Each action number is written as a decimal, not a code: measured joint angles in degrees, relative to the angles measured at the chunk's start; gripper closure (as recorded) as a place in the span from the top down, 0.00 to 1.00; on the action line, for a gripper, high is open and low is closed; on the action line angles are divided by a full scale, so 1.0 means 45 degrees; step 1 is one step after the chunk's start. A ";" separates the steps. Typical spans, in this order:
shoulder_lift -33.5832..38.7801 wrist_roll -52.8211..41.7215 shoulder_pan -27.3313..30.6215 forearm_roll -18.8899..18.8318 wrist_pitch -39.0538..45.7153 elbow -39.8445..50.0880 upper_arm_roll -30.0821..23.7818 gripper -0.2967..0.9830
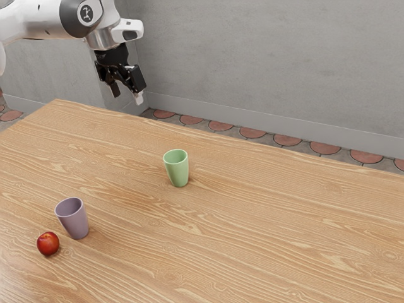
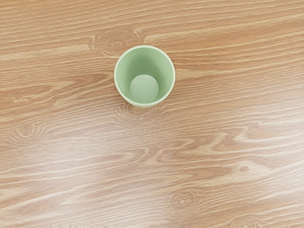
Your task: Place the right cup onto the left cup
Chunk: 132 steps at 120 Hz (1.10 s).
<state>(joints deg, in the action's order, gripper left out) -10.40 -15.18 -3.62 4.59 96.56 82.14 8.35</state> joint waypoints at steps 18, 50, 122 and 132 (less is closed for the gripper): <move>-0.0027 0.0006 0.0001 -0.0002 -0.0038 -0.0023 0.0000 0.77; -0.1727 0.0003 0.0006 0.0079 -0.0050 -0.1139 -0.0121 0.77; -0.6903 -0.0094 0.0603 0.0212 0.2356 -0.3527 -0.0049 0.77; -0.7218 -0.0108 0.0623 0.0215 0.2706 -0.3546 -0.0056 0.77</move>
<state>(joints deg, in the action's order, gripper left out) -42.89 -15.66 -0.81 5.56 108.74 66.18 8.10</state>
